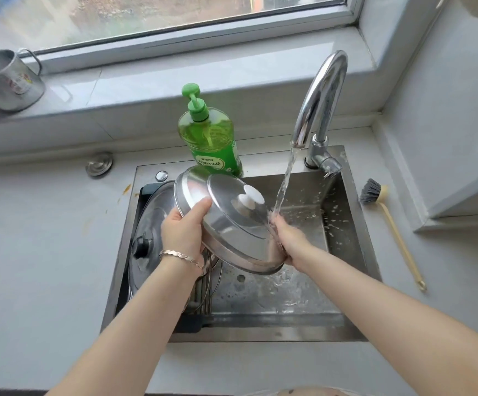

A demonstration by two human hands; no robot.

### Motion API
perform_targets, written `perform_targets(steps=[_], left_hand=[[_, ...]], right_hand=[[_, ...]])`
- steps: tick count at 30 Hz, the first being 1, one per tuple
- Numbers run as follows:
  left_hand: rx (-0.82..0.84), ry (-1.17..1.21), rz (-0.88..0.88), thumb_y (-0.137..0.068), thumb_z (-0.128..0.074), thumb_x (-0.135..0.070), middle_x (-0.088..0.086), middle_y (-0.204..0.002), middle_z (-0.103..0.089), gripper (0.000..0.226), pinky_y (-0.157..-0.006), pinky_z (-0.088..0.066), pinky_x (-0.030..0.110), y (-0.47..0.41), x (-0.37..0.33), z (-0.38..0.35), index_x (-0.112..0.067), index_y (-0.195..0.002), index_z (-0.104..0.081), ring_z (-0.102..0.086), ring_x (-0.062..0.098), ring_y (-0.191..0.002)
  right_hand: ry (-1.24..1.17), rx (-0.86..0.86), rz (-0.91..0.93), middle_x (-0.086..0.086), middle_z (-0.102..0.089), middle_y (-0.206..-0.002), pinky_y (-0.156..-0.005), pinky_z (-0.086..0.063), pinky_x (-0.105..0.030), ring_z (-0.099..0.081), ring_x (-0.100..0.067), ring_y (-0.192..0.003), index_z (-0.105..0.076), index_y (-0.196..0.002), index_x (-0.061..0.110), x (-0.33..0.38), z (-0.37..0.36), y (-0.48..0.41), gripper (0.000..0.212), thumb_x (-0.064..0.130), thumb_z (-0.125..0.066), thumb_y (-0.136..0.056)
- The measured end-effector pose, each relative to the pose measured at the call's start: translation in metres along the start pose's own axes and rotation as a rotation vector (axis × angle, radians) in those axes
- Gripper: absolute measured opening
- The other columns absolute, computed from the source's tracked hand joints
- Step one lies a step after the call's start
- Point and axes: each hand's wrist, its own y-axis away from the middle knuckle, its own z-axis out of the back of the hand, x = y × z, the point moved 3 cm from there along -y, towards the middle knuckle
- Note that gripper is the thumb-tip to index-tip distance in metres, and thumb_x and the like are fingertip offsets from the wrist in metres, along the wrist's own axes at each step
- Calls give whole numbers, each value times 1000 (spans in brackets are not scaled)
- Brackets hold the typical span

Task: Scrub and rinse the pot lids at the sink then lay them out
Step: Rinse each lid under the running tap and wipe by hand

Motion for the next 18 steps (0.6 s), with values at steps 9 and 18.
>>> perform_targets(steps=[9, 18], left_hand=[[231, -359, -34, -76, -71, -9, 10, -68, -58, 15, -58, -49, 34, -2, 17, -66, -12, -70, -57, -54, 22, -62], [344, -753, -117, -86, -59, -21, 3, -77, -45, 23, -56, -39, 28, -16, 18, -125, -6, -97, -46, -44, 16, -62]], right_hand=[[338, -65, -6, -17, -54, -61, -57, -44, -30, -56, -24, -57, -60, -109, -10, -29, 65, -8, 32, 15, -47, -94], [124, -193, 343, -4, -40, -135, -113, -29, -42, -34, -21, -134, -35, -139, 1, 45, 103, -20, 49, 11, -50, -93]])
